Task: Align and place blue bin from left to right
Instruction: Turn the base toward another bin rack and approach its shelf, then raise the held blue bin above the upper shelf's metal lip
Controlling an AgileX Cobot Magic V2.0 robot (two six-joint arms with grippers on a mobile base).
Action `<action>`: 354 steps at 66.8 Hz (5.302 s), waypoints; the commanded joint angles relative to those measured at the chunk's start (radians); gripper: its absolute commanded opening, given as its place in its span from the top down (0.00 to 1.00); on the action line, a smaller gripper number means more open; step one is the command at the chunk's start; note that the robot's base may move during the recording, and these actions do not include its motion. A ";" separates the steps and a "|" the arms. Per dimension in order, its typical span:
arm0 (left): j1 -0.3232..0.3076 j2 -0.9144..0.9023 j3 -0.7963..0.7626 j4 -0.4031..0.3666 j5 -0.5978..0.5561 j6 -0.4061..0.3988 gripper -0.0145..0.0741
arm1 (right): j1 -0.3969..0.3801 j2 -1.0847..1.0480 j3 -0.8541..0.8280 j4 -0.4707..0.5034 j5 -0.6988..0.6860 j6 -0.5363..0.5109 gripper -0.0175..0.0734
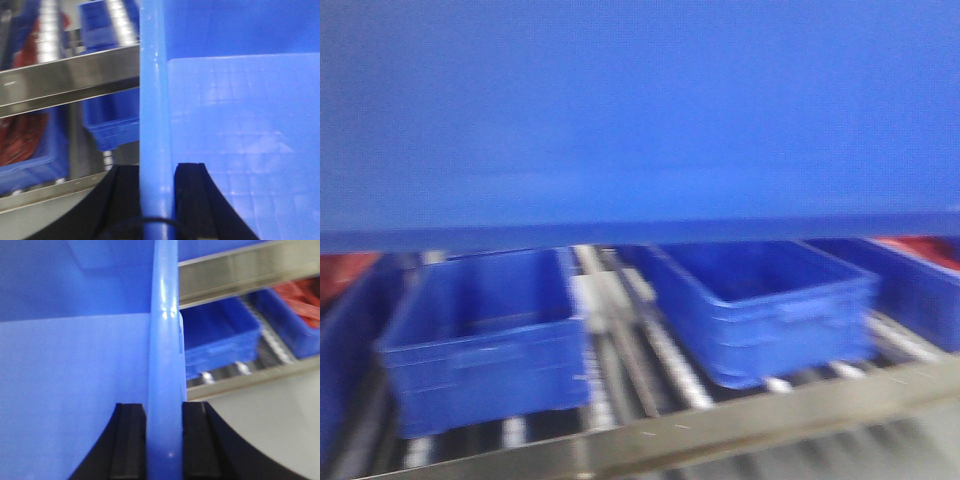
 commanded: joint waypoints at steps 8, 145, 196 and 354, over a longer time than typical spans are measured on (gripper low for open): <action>-0.011 -0.010 -0.009 0.015 -0.087 0.004 0.96 | 0.008 -0.009 -0.013 -0.029 -0.121 -0.007 0.88; -0.011 -0.010 -0.009 0.015 -0.088 0.004 0.96 | 0.008 -0.009 -0.013 -0.029 -0.121 -0.007 0.88; -0.011 -0.010 -0.009 0.015 -0.088 0.004 0.96 | 0.008 -0.009 -0.013 -0.029 -0.121 -0.007 0.88; 0.555 0.206 -0.017 -0.580 -0.583 0.429 0.96 | -0.266 0.371 -0.203 0.205 -0.364 -0.122 0.88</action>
